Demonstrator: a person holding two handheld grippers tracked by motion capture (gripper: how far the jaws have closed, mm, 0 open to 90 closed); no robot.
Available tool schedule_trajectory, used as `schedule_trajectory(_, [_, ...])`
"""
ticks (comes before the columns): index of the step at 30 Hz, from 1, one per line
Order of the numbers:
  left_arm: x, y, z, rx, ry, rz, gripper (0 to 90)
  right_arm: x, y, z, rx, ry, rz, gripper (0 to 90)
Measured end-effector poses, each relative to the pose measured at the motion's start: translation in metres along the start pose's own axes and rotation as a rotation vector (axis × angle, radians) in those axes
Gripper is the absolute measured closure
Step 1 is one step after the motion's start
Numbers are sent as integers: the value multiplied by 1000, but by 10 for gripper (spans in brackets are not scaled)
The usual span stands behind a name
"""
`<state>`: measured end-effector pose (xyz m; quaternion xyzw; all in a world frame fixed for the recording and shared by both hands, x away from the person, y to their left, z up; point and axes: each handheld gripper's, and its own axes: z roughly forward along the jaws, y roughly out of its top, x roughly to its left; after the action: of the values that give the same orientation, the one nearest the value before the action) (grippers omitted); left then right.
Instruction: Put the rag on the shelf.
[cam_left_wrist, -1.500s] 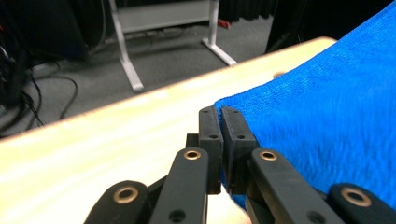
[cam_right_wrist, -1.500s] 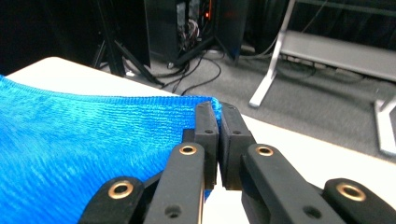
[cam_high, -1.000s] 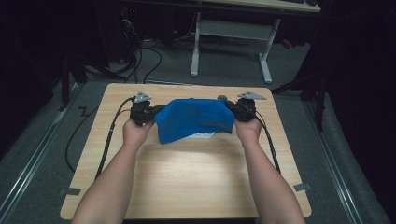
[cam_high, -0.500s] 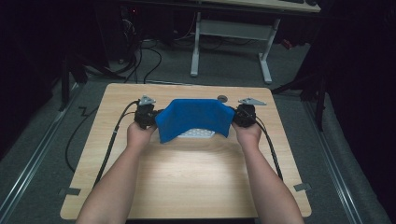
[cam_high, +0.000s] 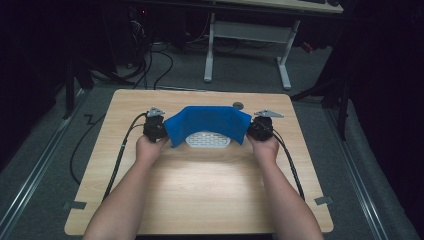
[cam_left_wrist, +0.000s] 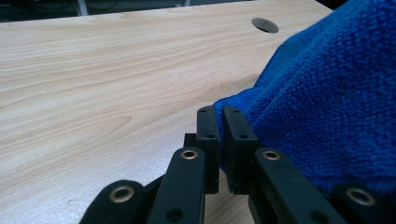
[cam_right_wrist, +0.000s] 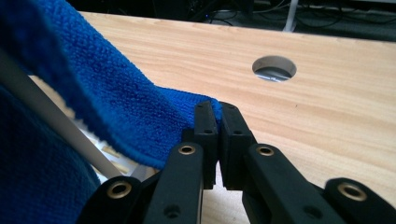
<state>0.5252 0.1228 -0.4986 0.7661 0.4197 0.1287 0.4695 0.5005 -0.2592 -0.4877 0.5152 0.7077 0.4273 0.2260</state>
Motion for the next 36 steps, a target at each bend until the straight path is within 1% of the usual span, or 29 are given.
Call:
schedule_trajectory(3, [-2, -1, 0, -1, 0, 2, 841, 0, -4, 1, 2, 2, 9, 850])
schedule_trajectory(4, [-2, -1, -1, -1, 3, 3, 826, 0, -5, 1, 4, 1, 13, 822])
schedule_trajectory(5, [-2, -1, -1, 0, 12, 5, 808, -1, -5, 2, 7, 0, 19, 794])
schedule_trajectory(7, [-3, -1, -4, -5, 43, 18, 772, -2, -5, 0, 4, -2, 23, 742])
schedule_trajectory(9, [-2, 0, -7, -14, 57, 13, 734, -3, -2, -2, -2, -8, 33, 717])
schedule_trajectory(12, [2, 3, -12, -27, 74, -1, 693, -7, 2, -8, -23, -14, 34, 697])
schedule_trajectory(13, [3, 4, -14, -33, 77, -4, 682, -7, 4, -9, -24, -15, 39, 696])
schedule_trajectory(15, [5, 6, -17, -40, 87, -8, 661, -10, 6, -12, -32, -20, 31, 690])
schedule_trajectory(19, [9, 8, -23, -48, 106, -14, 620, -14, 10, -16, -38, -26, 32, 678])
schedule_trajectory(20, [10, 8, -24, -48, 111, -12, 612, -15, 10, -17, -37, -28, 36, 675])
schedule_trajectory(24, [13, 11, -32, -57, 135, -4, 581, -18, 13, -21, -36, -44, 18, 655])
schedule_trajectory(27, [17, 12, -37, -58, 149, -7, 568, -21, 13, -24, -40, -54, 20, 637])
schedule_trajectory(30, [20, 12, -42, -55, 166, 2, 553, -24, 13, -27, -40, -60, 16, 609])
schedule_trajectory(32, [22, 11, -45, -63, 175, 2, 546, -26, 12, -30, -43, -69, 13, 595])
schedule_trajectory(36, [27, 5, -51, -66, 179, -12, 543, -29, 9, -34, -31, -74, 5, 569])
